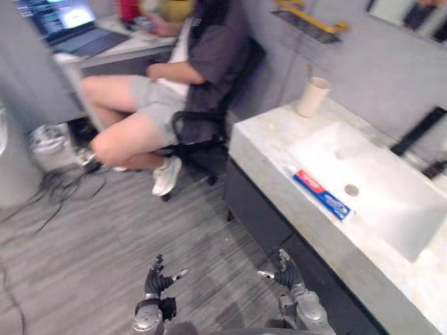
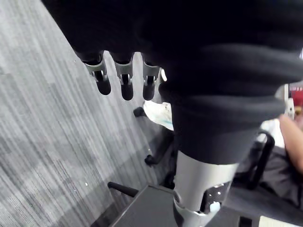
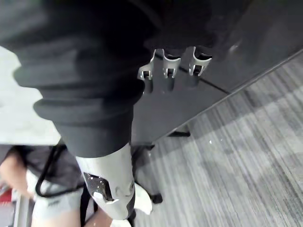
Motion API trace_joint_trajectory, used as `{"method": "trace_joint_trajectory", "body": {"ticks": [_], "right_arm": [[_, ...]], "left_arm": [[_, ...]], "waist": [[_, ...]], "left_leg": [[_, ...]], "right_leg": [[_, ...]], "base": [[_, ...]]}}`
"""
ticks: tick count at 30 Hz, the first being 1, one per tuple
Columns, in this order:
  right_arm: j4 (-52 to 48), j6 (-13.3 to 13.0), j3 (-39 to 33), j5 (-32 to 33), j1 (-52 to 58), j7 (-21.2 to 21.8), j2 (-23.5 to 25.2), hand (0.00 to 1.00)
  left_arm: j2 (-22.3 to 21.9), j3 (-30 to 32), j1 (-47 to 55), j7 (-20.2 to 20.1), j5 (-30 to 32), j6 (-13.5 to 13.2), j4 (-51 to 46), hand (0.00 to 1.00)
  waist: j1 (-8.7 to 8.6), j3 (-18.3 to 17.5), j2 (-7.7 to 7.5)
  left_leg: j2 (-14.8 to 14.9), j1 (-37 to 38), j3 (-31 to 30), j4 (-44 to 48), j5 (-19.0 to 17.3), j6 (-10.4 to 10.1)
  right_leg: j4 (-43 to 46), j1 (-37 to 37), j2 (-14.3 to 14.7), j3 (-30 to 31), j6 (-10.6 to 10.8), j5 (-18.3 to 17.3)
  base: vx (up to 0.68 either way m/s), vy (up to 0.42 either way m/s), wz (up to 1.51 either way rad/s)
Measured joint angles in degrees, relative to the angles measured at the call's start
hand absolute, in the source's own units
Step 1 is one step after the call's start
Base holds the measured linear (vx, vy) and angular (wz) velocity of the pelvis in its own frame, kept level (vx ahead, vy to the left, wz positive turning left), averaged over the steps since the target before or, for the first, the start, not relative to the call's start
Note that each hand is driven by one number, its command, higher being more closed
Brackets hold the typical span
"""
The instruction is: Organize washtable
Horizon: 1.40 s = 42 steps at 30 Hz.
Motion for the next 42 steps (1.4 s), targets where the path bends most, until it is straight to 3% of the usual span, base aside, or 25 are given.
{"method": "trace_joint_trajectory", "body": {"ticks": [1, 2, 3, 4, 5, 6, 7, 8, 9, 10, 11, 12, 15, 18, 19, 20, 24, 25, 35, 42], "right_arm": [[0.52, 0.03, -0.63, -0.01, -0.28, -0.05, -0.03, 0.00], [0.84, 0.06, -1.85, 0.02, -0.22, -0.27, -0.11, 0.00], [0.76, 0.02, -3.17, 0.02, 0.51, -0.33, -0.25, 0.00], [0.83, -0.01, -3.96, 0.03, 0.80, -0.37, -0.71, 0.00], [1.29, 0.05, -5.45, 0.07, 1.78, -0.37, -1.99, 0.00], [2.11, 0.05, -6.12, 0.13, 2.24, -0.39, -2.83, 0.00], [2.54, 0.07, -6.09, 0.17, 2.38, -0.40, -3.11, 0.00], [2.89, 0.10, -6.06, 0.26, 2.67, -0.44, -3.33, 0.00], [2.88, 0.14, -6.10, 0.37, 2.75, -0.57, -3.34, 0.00], [3.36, 0.30, -6.32, 0.75, 3.49, -0.61, -3.70, 0.00], [4.83, 0.39, -7.77, 1.42, 3.12, -0.58, -3.49, 0.00], [5.31, 0.46, -8.50, 1.47, 3.14, -0.65, -3.46, 0.00], [8.52, 1.12, -10.70, 1.49, 2.15, -0.75, -4.36, 0.00], [9.49, 1.20, -12.56, 1.33, 1.79, -1.59, -5.57, 0.00], [9.64, 1.24, -12.87, 1.32, 2.46, -1.86, -6.21, 0.00], [10.14, 1.59, -13.67, 1.27, 2.83, -1.89, -5.95, 0.00], [10.51, 2.16, -15.10, 1.30, 3.42, -1.95, -5.10, 0.00], [14.14, 2.60, -16.00, 1.32, -0.66, -2.86, -5.04, 0.00], [15.30, 2.52, -16.12, 4.71, -0.65, -2.83, -5.06, 0.00], [15.22, 2.34, -16.83, 11.41, -1.04, -3.01, -5.01, 0.00]], "left_arm": [[0.24, 0.11, -0.27, 0.00, 0.00, 0.05, 0.83, 0.00], [0.80, 0.11, -0.50, -0.08, 0.00, 0.21, 1.72, 0.00], [1.10, 0.22, -0.43, -0.21, 0.07, 0.41, 2.25, 0.00], [1.05, 0.44, -0.61, -0.24, 0.16, 0.46, 2.79, 0.00], [0.07, 0.89, -0.65, -0.41, 1.15, 0.68, 3.03, 0.00], [-0.45, 1.13, -0.65, -0.45, 2.21, 0.73, 2.99, 0.00], [-0.43, 1.14, -0.69, -0.45, 2.25, 0.73, 2.95, 0.00], [-0.30, 1.22, -0.12, -0.45, 2.27, 0.78, 2.96, 0.00], [-0.39, 1.21, 0.16, -0.45, 2.25, 0.83, 2.94, 0.00], [-0.63, 1.18, 0.43, -0.34, 2.21, 0.92, 2.91, 0.00], [-0.87, 1.16, 0.64, -0.36, 2.15, 1.17, 3.01, 0.00], [-1.04, 1.15, 0.64, -0.35, 2.10, 1.16, 3.02, 0.00], [-1.74, 1.17, -0.34, -0.19, 1.99, 1.08, 2.89, 0.00], [-1.75, 1.21, -1.01, 0.10, 1.79, 1.07, 2.98, 0.00], [-1.99, 1.21, -0.93, 0.10, 1.80, 1.06, 3.04, 0.00], [-1.75, 1.52, -0.99, 0.12, 1.79, 1.07, 3.17, 0.00], [0.04, 1.90, -1.48, 0.12, 1.87, 0.56, 3.08, 0.00], [2.89, 1.84, 1.00, 0.10, 2.11, 0.46, 7.10, 0.00], [2.80, -0.25, 0.84, -0.17, 0.70, 0.50, 7.69, 0.00], [0.96, -2.86, -0.36, -1.28, -6.61, 0.52, 7.82, 0.00]], "waist": [[-0.05, 0.18, 0.30], [-0.23, 0.25, 0.27], [-1.20, 0.47, -0.68], [-1.67, 0.58, -0.76], [-2.09, 1.09, 1.08], [-2.53, 1.45, 1.43], [-2.42, 1.52, 1.49], [-1.93, 2.20, 1.87], [-1.62, 2.48, 2.24], [-0.99, 2.63, 2.42], [-1.08, 2.93, 1.92], [-1.11, 3.11, 1.59], [-0.79, 3.36, 1.27], [-0.88, 3.51, 2.59], [-1.13, 2.91, 3.78], [-0.87, 2.32, 3.70], [-1.07, 0.78, 1.69], [-0.91, 1.83, -0.18], [-1.06, 1.93, 0.05], [-1.10, 2.21, 0.71]], "left_leg": [[0.17, 0.41, 0.93, -0.34, 0.00, 0.00], [-0.20, 1.35, 2.84, -0.96, -0.02, -0.04], [-1.69, 2.97, 3.59, -1.09, -0.30, -0.50], [-1.84, 3.94, 3.31, -0.88, -0.87, -1.31], [-0.36, 5.04, 3.46, 0.88, -1.83, -2.81], [1.46, 3.99, 3.37, 6.98, -3.00, -4.53], [2.69, 2.64, 3.15, 11.54, -3.38, -4.96], [6.92, -1.70, 0.92, 23.95, -3.86, -4.84], [8.74, -3.80, -1.64, 29.87, -4.41, -4.48], [10.15, -6.64, -6.18, 36.14, -5.91, -5.37], [9.51, -8.81, -10.93, 36.28, -7.06, -5.07], [8.99, -9.17, -11.94, 35.09, -7.17, -4.94], [4.81, -10.77, -20.65, 20.10, -7.16, -4.96], [1.98, -10.54, -29.74, 8.31, -4.51, -7.51], [1.98, -10.13, -29.58, 5.28, -0.53, -6.52], [1.47, -8.82, -28.89, 4.37, 2.55, -6.41], [-3.52, -5.24, -25.12, -1.77, 4.21, -3.58], [-9.89, 3.22, -23.51, -15.40, 9.97, 1.18], [-9.85, 4.20, -23.36, -15.40, 9.97, 1.17], [-9.66, 4.23, -24.62, -15.40, 10.05, 1.10]], "right_leg": [[-1.55, -0.53, 0.25, -3.41, -1.71, 1.02], [-6.20, -1.13, 1.28, -7.54, -5.07, 4.10], [-10.78, -1.05, 2.15, -5.81, -6.25, 9.64], [-11.35, -0.78, 2.38, -5.05, -6.64, 9.77], [-11.67, 0.73, 3.90, -3.72, -5.97, 9.18], [-11.98, 0.92, 4.83, -1.68, -4.93, 7.87], [-12.30, 1.16, 5.44, -0.55, -4.87, 7.54], [-14.10, 3.05, 7.62, 1.98, -4.90, 7.45], [-14.74, 3.86, 9.02, 3.24, -5.00, 7.37], [-14.77, 4.83, 10.62, 5.75, -5.42, 6.77], [-14.82, 6.46, 10.95, 7.69, -5.54, 6.71], [-14.99, 7.06, 10.98, 8.62, -5.49, 6.67], [-15.58, 9.02, 10.82, 14.32, -5.05, 6.48], [-15.31, 10.28, 10.83, 19.66, -3.34, 5.74], [-15.31, 11.07, 11.07, 21.20, -2.22, 5.27], [-15.18, 12.03, 10.37, 23.05, -0.89, 4.77], [-16.79, 11.83, 5.15, 25.80, 2.31, 5.02], [-23.31, 16.20, 0.28, 25.83, 5.60, 8.59], [-23.71, 17.44, 0.32, 25.72, 5.62, 8.68], [-25.97, 19.21, 0.49, 23.69, 5.60, 9.95]], "base": [[0.14, 0.074, -1.35], [0.17, 0.016, -0.97], [0.19, -0.020, -0.77], [0.21, -0.043, -0.57], [0.23, -0.085, -0.61], [0.18, -0.066, -0.78], [0.24, -0.172, -0.96], [0.17, -0.155, -0.91], [0.25, -0.191, -1.28], [0.23, -0.107, -1.26], [0.26, -0.079, -1.10], [0.29, -0.062, -0.88], [0.26, 0.021, -0.98], [0.22, 0.155, -0.91], [0.27, 0.283, -0.87], [0.27, 0.299, -0.73], [0.17, 0.216, -0.27], [0.07, 0.096, -0.07], [0.00, 0.000, 0.00], [-0.03, -0.019, 0.10]]}}
